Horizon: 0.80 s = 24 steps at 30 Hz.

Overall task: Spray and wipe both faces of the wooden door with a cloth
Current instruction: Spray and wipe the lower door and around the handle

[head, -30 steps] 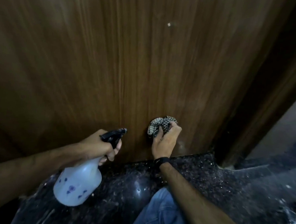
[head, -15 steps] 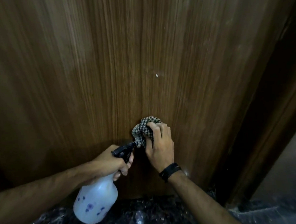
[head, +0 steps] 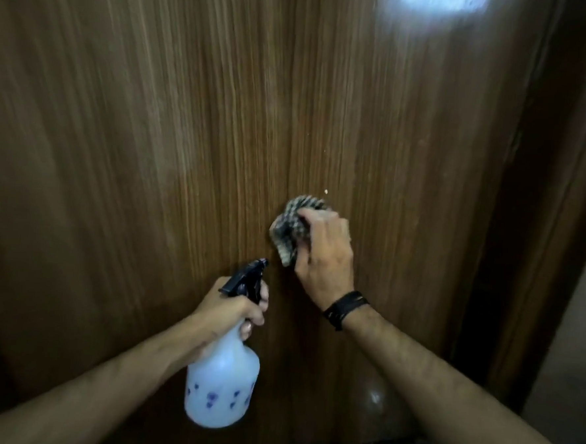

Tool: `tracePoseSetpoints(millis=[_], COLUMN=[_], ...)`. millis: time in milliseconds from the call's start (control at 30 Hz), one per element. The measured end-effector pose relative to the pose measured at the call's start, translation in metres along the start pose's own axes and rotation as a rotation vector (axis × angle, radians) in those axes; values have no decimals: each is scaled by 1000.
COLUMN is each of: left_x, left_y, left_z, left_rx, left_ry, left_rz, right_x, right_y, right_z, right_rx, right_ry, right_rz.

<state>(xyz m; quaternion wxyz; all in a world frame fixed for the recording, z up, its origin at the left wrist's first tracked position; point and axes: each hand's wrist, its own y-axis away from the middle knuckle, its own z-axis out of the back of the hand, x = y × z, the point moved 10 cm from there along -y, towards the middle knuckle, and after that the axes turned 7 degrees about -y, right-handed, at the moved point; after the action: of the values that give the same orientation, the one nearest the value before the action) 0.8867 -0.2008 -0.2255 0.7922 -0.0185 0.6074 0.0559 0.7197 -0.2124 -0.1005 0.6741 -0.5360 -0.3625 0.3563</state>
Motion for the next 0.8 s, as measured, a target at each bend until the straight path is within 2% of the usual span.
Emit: tracePoseSetpoints(millis=[67,100,200,267,333,500,700,800], left_x=[-29,-39,-54,-65,-78,-108,-134,-119], left_y=[10,14,19,21,23,22,21,14], left_z=[-9,-11,-20,-27,-38,-61,-70,-84], left_rx=[35,39,76,88,110,102,97,118], left_ry=[23,36,43,50,68,86,82,17], left_rz=[-80,-94,-122,-134,-157,-204,-266,-238], right_x=[5,-3,-41,-50,-47,-53,-47,-41], right_y=[-3,-7,-23,-25,-26,-22,-40,-33], right_z=[-4,0,40,53,52,47,52,54], right_rx=[191,217,-47,-144,-56,294,724,798], right_ry=[41,60,7,19,58,174,425,440], right_rz=[155,141,-177,-253,-196,-59,290,456])
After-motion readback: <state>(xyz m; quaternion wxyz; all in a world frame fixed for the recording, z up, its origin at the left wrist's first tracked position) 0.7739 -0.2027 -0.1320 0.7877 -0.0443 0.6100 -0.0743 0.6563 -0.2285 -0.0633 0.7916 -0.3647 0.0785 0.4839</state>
